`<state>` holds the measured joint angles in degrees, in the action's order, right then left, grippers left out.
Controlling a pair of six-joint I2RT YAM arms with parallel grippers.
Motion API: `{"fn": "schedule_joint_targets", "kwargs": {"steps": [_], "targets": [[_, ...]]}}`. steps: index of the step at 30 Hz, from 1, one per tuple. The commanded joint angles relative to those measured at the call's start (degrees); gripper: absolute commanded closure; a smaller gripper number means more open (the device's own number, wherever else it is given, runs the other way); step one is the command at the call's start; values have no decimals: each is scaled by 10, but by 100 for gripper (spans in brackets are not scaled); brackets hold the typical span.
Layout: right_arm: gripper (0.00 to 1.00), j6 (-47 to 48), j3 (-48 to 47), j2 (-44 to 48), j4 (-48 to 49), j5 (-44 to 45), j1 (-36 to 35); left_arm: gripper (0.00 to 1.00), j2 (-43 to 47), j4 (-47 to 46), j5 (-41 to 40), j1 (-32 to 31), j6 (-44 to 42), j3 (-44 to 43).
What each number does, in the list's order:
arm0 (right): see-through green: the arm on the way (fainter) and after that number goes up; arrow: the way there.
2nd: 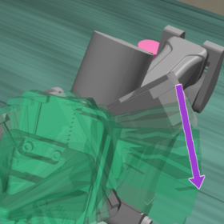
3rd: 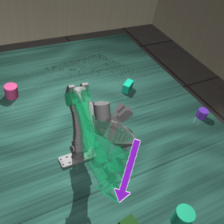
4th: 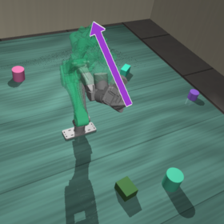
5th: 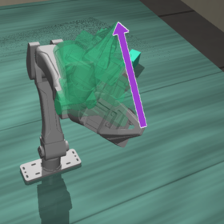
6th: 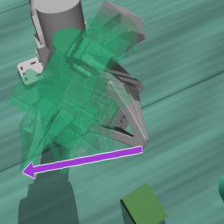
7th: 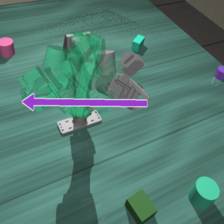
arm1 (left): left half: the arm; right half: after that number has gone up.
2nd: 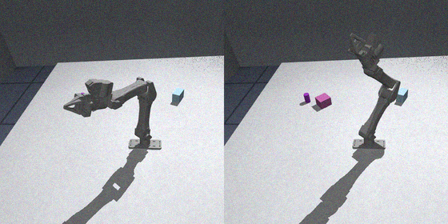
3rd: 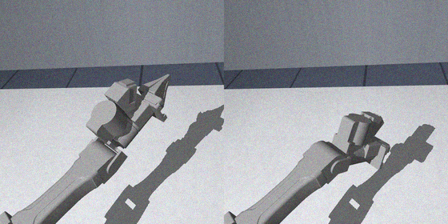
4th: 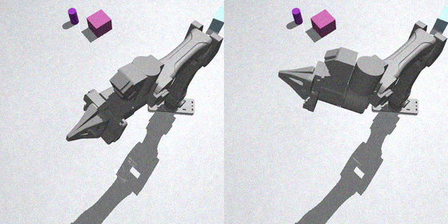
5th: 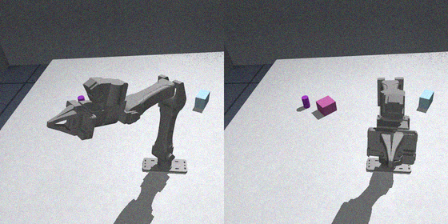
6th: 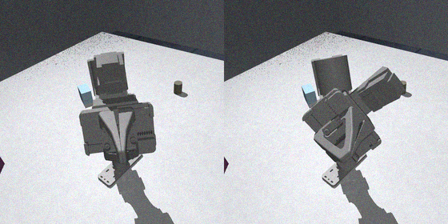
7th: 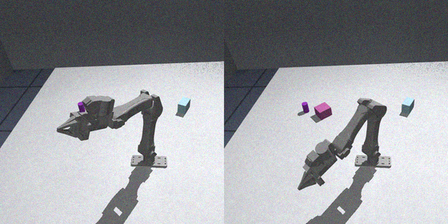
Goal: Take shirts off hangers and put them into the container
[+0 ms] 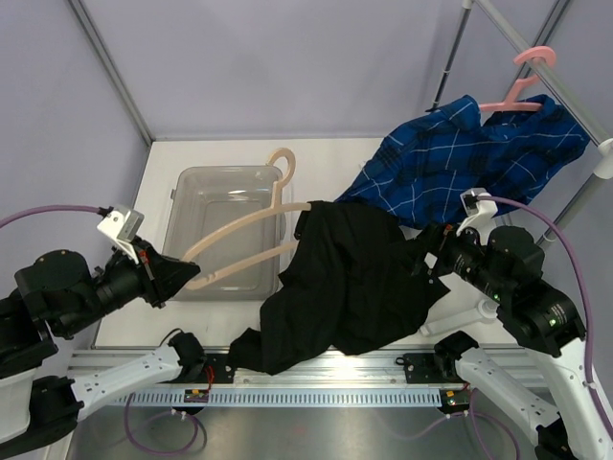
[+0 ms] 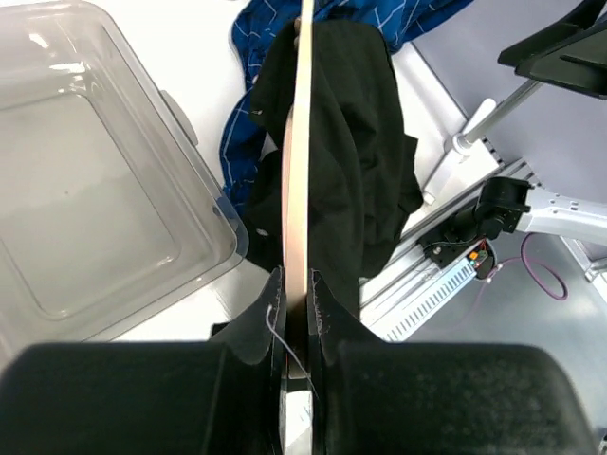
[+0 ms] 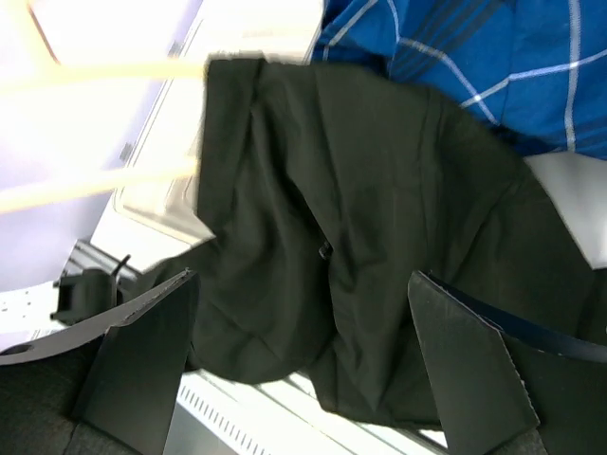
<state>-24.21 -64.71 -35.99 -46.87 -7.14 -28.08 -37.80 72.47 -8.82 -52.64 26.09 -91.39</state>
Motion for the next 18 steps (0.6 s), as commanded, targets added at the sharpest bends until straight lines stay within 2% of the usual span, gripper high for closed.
{"fn": "schedule_joint_targets", "kwargs": {"steps": [1, 2, 7, 12, 18], "targets": [[1, -5, -9, -16, 49, 9, 0, 100, 32, -19, 24, 2, 35, 45], [0, -5, -7, -22, 50, 5, 0, 100, 40, -26, 37, 2, 48, 74], [1, -10, 18, -19, 68, 17, 0, 100, 93, -3, 16, 3, 86, 117], [0, -9, 37, -20, 75, 29, 0, 100, 169, 43, -25, 11, 110, 52], [0, -10, 45, -22, 84, 20, 0, 100, 186, 53, -38, 32, 102, 1]]}}
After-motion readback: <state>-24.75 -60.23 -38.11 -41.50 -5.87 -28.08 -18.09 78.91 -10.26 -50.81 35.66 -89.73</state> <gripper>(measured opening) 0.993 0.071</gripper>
